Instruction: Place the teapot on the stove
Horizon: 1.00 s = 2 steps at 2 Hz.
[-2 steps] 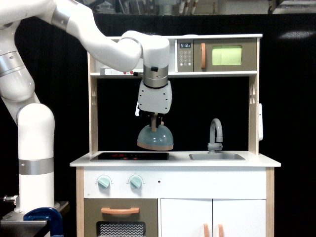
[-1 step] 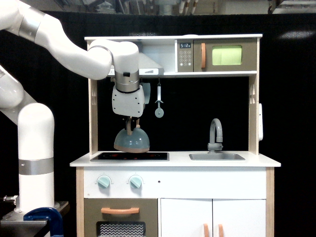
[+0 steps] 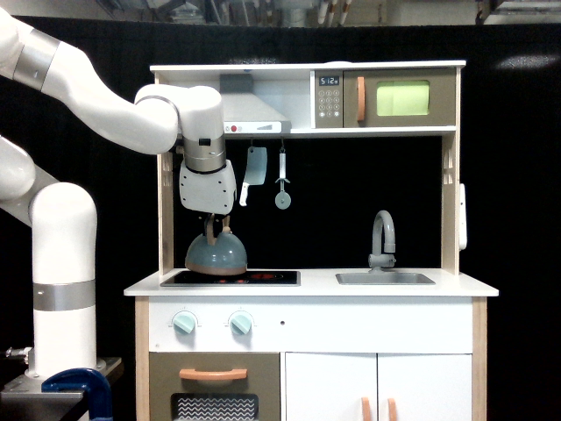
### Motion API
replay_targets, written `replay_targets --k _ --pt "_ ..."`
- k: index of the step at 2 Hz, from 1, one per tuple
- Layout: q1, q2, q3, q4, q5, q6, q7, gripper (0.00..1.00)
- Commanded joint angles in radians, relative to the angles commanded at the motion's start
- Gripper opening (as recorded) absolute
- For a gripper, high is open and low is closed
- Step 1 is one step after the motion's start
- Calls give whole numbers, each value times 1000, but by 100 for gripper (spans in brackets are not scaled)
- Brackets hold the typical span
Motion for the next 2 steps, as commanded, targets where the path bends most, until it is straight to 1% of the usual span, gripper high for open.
replay_targets --k 1,2 --pt "42 -41 42 -50 28 -43 47 100" --pt "44 -70 40 -47 12 -20 73 100"
